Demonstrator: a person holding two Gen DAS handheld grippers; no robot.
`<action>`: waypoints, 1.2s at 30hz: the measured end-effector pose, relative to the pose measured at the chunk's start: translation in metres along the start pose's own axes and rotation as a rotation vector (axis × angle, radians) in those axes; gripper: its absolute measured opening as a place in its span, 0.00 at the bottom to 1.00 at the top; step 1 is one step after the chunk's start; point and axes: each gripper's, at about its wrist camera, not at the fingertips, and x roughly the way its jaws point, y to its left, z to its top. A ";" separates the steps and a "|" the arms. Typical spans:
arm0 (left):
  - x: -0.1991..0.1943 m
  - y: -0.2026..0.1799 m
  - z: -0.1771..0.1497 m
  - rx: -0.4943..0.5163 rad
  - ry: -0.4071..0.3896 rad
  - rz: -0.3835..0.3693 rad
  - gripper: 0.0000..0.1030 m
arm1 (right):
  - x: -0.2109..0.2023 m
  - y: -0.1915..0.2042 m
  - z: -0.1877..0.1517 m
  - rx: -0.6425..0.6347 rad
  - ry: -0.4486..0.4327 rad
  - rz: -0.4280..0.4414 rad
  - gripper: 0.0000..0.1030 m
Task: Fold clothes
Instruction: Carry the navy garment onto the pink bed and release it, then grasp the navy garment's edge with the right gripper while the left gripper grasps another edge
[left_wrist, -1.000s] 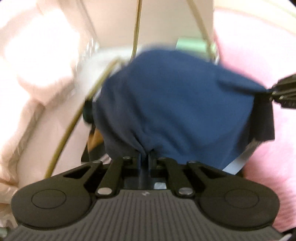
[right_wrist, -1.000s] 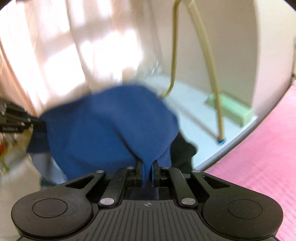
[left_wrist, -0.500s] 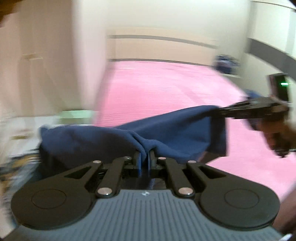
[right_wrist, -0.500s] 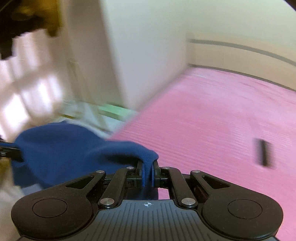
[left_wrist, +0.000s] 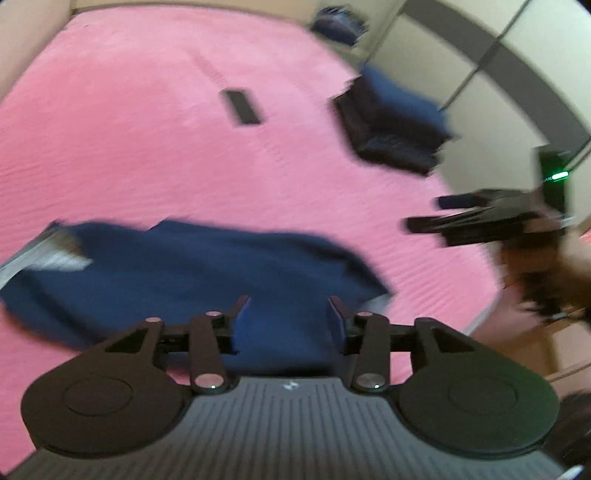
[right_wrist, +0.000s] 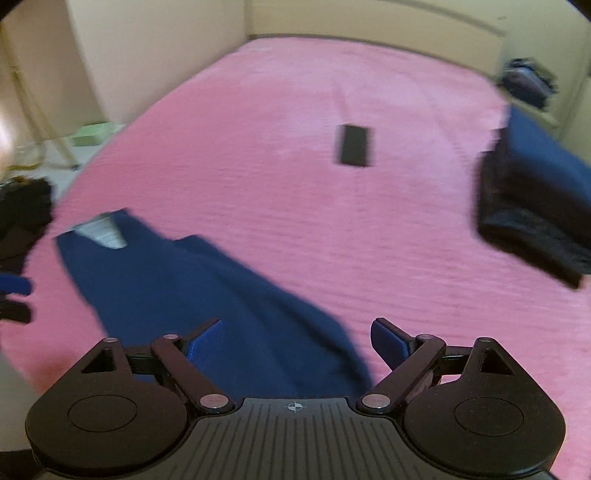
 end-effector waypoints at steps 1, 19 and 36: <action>0.001 0.012 -0.008 -0.011 0.014 0.044 0.43 | 0.003 0.010 -0.001 -0.021 0.001 0.033 0.87; -0.025 0.206 -0.074 -0.247 0.002 0.340 0.58 | 0.249 0.195 0.068 -0.603 0.156 0.246 0.10; -0.071 0.243 -0.121 -0.498 -0.049 0.370 0.60 | 0.115 0.283 -0.033 -0.667 0.178 0.507 0.52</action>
